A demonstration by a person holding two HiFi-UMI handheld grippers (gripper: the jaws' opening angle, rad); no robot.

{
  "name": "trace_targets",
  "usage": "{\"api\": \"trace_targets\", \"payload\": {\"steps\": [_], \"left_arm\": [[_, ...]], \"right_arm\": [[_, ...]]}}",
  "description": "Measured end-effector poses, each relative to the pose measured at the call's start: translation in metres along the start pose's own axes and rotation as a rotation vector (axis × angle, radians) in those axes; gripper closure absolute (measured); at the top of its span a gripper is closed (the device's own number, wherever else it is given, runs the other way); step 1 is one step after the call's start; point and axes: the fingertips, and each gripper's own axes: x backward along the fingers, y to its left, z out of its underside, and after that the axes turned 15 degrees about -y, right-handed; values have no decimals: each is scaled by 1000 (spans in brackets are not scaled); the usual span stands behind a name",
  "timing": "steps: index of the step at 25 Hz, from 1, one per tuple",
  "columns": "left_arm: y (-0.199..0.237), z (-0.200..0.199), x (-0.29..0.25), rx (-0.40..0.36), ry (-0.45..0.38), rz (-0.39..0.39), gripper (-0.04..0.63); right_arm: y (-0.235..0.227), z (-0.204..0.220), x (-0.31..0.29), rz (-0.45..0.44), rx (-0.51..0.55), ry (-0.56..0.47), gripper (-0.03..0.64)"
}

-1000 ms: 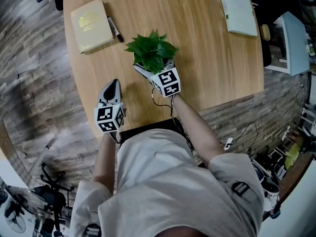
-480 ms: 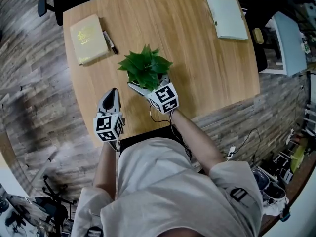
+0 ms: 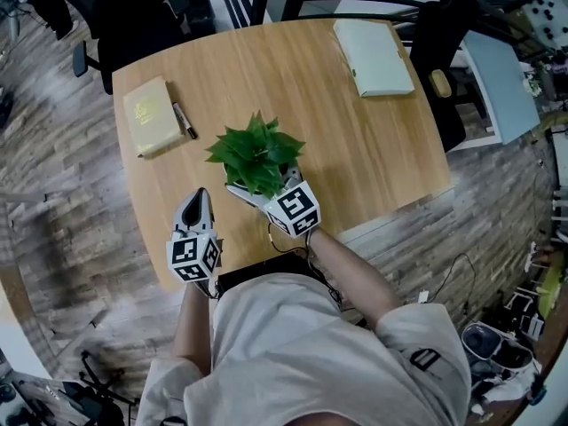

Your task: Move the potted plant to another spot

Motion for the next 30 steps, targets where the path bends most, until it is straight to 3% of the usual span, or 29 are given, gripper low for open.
{"api": "trace_targets", "payload": {"steps": [9, 18, 30], "left_arm": [[-58, -38, -13, -35, -91, 37, 583], [-86, -71, -7, -63, -155, 69, 583], [-128, -56, 17, -91, -122, 73, 583]], "right_arm": [[-23, -56, 42, 14, 46, -77, 92], [-27, -93, 64, 36, 56, -137, 92], [-27, -89, 112, 31, 45, -144, 92]]}}
